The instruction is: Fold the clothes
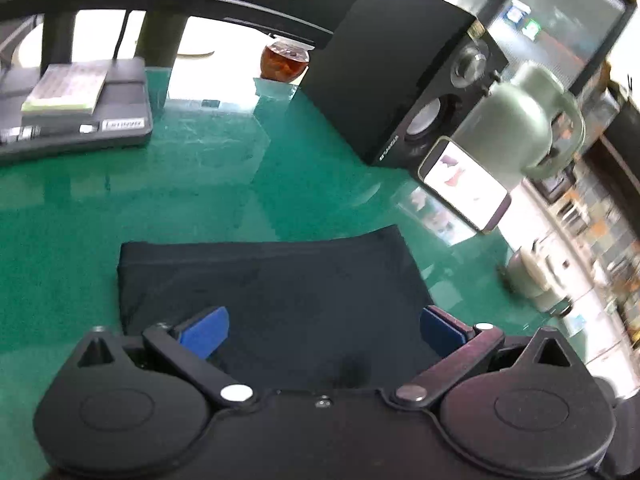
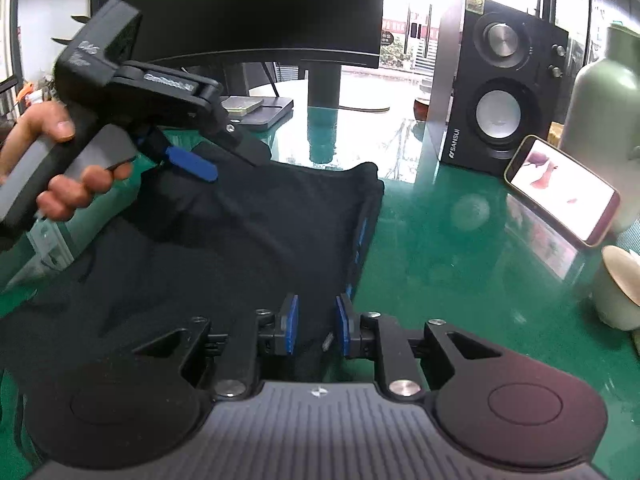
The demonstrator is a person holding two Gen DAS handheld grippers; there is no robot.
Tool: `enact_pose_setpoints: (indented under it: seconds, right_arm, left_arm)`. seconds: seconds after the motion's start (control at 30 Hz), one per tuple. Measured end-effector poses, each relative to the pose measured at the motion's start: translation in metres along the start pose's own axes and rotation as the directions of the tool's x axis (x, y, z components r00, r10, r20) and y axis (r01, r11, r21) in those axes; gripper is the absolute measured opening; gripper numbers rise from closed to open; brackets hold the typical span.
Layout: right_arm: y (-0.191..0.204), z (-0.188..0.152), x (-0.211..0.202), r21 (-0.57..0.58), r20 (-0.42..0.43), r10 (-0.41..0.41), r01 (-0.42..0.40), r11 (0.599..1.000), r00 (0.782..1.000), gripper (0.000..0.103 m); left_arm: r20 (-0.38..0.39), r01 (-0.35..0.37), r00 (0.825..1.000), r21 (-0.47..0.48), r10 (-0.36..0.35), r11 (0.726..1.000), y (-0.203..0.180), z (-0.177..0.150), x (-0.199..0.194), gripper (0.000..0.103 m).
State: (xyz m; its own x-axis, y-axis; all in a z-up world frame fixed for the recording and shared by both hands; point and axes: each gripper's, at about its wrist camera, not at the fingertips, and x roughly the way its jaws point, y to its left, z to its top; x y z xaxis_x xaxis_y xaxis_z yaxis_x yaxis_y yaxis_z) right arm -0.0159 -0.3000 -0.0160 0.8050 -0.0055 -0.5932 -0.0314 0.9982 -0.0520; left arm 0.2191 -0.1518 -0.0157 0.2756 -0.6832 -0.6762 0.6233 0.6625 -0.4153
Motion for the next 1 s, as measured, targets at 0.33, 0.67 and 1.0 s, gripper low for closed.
enact_pose_setpoints:
  seconds: [0.33, 0.67, 1.0]
  right_arm:
    - [0.027, -0.014, -0.054, -0.006, 0.083, 0.144, -0.144, 0.99, 0.986, 0.024]
    - [0.049, -0.044, -0.068, -0.044, 0.002, 0.155, -0.155, 0.987, 0.988, 0.026]
    - [0.055, -0.043, -0.089, -0.01, 0.087, 0.183, -0.183, 0.983, 0.979, 0.026]
  left_arm:
    - [-0.018, 0.017, 1.0, 0.156, -0.014, 0.988, -0.035, -0.022, -0.018, 0.103]
    - [-0.003, -0.072, 0.997, 0.119, 0.073, 0.99, -0.021, -0.022, -0.016, 0.103]
    - [-0.018, 0.044, 0.999, 0.353, -0.04, 0.935, -0.066, -0.091, -0.087, 0.103]
